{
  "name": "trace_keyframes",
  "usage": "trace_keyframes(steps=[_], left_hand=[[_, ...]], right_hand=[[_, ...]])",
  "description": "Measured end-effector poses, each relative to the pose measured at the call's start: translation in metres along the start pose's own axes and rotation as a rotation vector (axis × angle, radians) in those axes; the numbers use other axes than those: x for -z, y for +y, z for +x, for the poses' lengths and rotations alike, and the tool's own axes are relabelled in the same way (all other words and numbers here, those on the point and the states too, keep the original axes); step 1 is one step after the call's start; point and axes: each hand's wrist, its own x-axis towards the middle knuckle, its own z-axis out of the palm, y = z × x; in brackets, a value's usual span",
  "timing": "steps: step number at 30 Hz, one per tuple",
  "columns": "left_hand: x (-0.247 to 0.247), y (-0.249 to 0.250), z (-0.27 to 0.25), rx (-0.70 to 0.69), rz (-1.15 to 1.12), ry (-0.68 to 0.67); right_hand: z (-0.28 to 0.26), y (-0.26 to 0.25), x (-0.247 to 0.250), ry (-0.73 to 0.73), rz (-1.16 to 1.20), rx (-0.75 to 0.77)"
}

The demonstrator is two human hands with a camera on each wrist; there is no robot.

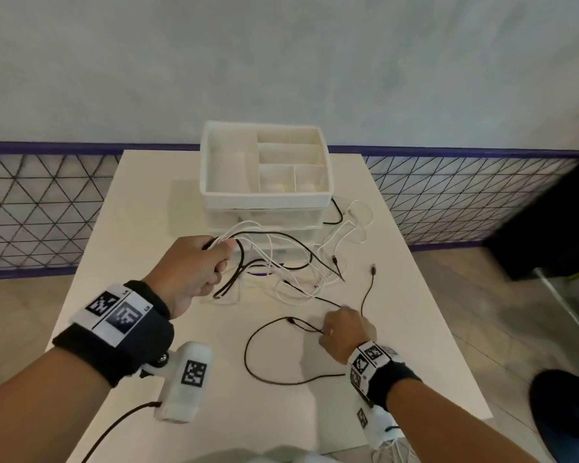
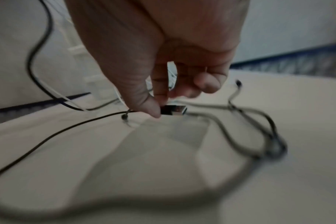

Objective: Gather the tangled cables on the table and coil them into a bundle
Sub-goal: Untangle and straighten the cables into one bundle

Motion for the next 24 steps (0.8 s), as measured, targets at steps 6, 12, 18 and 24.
trace_keyframes(steps=[6,12,18,24], left_hand=[[0.007,0.007,-0.004,-0.069,0.077,-0.006],[0.002,0.015,-0.009,-0.133,0.146,-0.065],[-0.009,0.01,-0.007,-0.095,0.049,-0.097],[-0.004,0.018,0.0,-0.23,0.044,0.11]], right_hand=[[-0.013,-0.034,0.064,0.289,0.417,0.388],[-0.03,-0.072,0.105,0.176,1.207,0.459],[-0.032,-0.101,0.102,0.063,1.394,0.42],[-0.032,-0.1,0.112,0.002,0.913,0.501]])
